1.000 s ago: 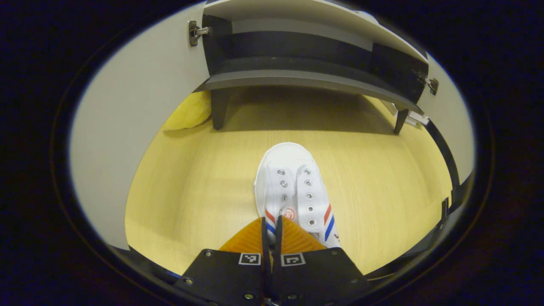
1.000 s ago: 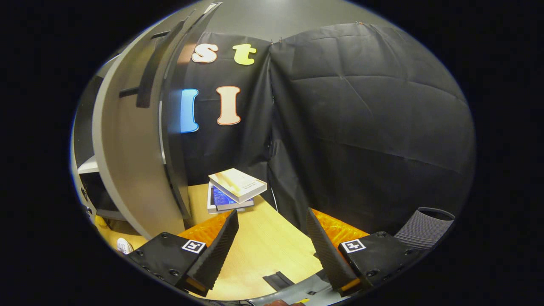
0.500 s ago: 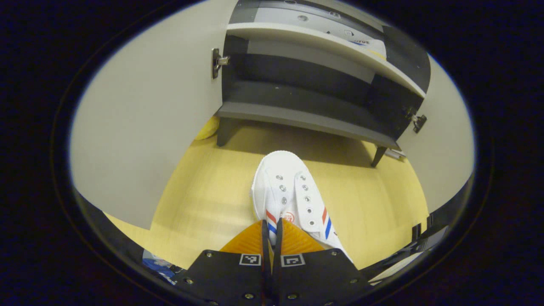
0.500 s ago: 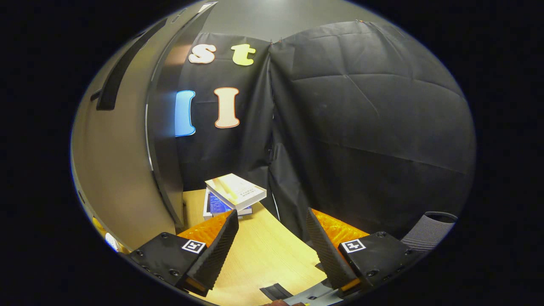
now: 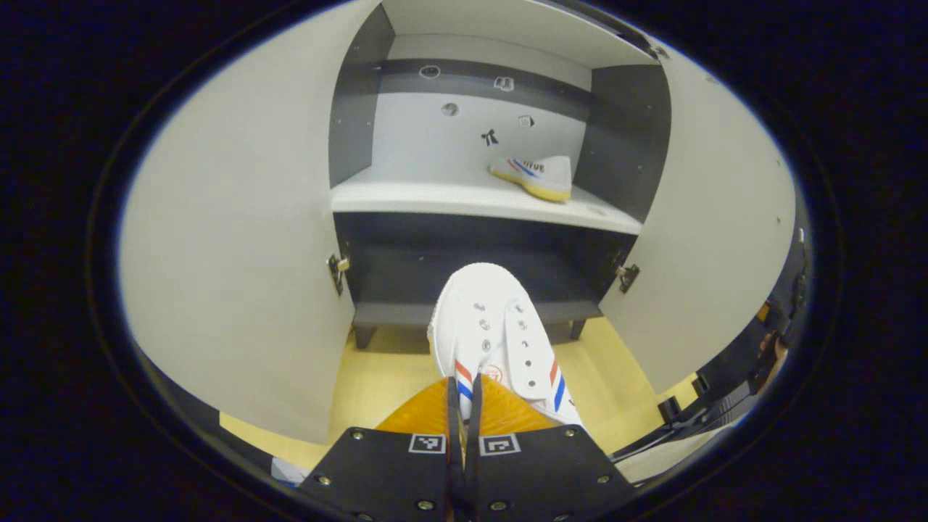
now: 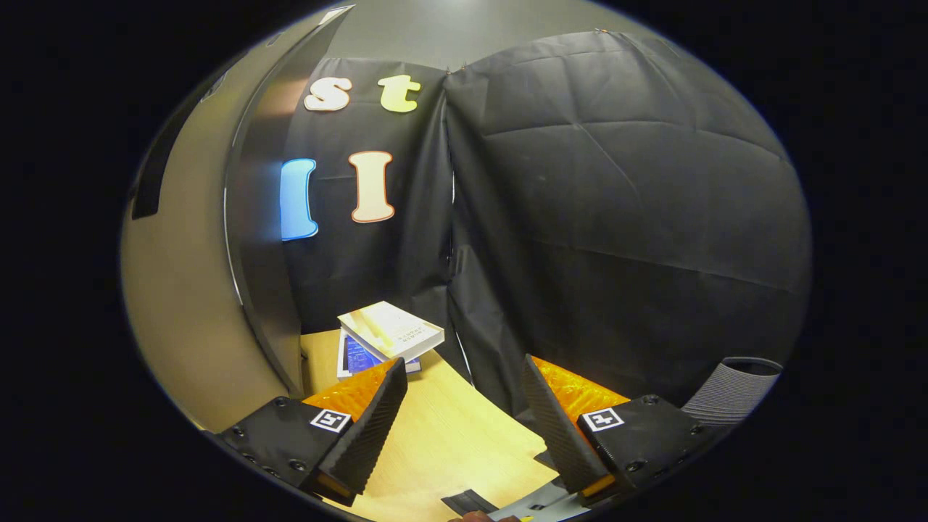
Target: Grab one shoe with the right hand and put it into the shoe cabinet, grab the other shoe with the left hand and put it into the shoe cabinet; then close the right door with the right hand and the left door with the left hand.
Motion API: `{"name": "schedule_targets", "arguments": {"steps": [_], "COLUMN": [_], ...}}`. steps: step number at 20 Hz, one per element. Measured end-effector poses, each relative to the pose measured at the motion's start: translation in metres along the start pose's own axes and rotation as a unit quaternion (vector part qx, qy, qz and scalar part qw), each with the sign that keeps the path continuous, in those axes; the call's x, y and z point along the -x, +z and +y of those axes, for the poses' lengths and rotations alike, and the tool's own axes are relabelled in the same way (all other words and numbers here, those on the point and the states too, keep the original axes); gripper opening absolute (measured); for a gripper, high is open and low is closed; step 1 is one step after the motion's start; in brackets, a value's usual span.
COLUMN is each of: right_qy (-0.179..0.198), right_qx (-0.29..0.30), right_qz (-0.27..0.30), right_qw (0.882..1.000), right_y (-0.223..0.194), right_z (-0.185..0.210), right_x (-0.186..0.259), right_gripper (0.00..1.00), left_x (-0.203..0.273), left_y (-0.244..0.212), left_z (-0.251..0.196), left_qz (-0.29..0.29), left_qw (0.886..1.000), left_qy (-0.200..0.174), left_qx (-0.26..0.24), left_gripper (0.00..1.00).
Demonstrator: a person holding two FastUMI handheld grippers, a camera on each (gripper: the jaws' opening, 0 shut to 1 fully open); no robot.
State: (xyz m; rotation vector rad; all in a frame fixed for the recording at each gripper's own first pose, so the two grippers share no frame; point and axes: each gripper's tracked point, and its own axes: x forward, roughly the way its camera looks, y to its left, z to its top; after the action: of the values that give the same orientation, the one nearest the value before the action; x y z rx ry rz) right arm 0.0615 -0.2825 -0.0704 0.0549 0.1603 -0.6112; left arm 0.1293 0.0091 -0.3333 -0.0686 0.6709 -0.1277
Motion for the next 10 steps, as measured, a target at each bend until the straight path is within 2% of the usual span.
{"name": "schedule_targets", "arguments": {"steps": [4, 5, 10], "right_qy": [0.001, 0.007, 0.000], "right_qx": [0.001, 0.003, -0.016], "right_qz": [-0.004, -0.001, -0.017], "right_qw": [1.000, 1.000, 1.000], "right_y": [0.000, -0.001, 0.012], "right_z": [0.004, 0.007, -0.004], "right_x": [-0.002, -0.004, -0.012], "right_gripper": [0.97, 1.00, 1.00], "left_x": [-0.008, -0.005, -0.002], "left_y": [-0.003, -0.002, 0.006], "left_z": [0.000, 0.000, 0.003], "left_qz": [-0.049, -0.063, -0.109], "left_qw": [0.998, 0.998, 0.994], "left_qy": [-0.026, -0.029, -0.005], "left_qx": [0.004, -0.006, -0.029], "left_gripper": [0.02, 0.02, 0.01]}}
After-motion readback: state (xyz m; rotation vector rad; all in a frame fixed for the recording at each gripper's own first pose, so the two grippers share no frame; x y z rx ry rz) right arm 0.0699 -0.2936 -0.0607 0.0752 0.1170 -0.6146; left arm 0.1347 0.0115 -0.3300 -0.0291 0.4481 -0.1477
